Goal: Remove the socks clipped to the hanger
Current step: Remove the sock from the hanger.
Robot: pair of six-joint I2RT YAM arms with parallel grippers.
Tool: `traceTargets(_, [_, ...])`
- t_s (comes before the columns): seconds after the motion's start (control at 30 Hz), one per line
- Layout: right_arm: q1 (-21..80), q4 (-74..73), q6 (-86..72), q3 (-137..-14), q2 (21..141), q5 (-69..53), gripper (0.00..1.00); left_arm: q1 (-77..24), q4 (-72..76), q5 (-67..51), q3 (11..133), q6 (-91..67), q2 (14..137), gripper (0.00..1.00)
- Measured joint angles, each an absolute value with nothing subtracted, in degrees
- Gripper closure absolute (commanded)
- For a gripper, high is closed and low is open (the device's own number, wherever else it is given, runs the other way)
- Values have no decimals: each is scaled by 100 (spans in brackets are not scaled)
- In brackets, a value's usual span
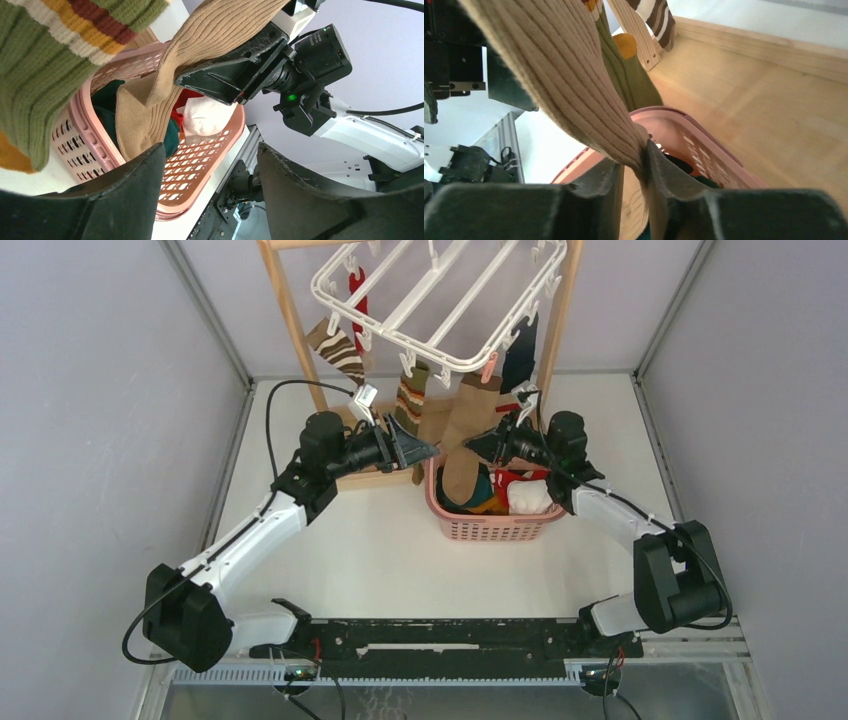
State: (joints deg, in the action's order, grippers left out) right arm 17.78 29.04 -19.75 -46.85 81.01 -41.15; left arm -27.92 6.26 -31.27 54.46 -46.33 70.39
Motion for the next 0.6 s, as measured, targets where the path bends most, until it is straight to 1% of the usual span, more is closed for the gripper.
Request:
traceTargets(0.03, [1796,2906,-1997,-4685,8114,-4101,89,-2792,626,-3127,5446,-4630,7039,15])
traceTargets(0.07, [1815,2919,-1999,-4685,8121,-4093,94,-2792,624,-3127,5446,-4611,7037,4])
traceTargets(0.1, [1833,2928,-2034,-4685,8121,-4077,99,-2792,624,-3127,5446,-4593,7037,1])
traceTargets(0.13, [1855,2945,-2082,-4685,8121,-4073,100,-2792,620,-3124,5446,-4609,7032,0])
traceTargets(0.33, [2023,2709,-2305,-4687,7953,-3944,100,-2790,589,-3111,5443,-4587,6945,0])
traceTargets(0.6, [2233,1955,-2781,-4976,7126,-3861,100,-2794,707,-3107,5428,-4547,6934,0])
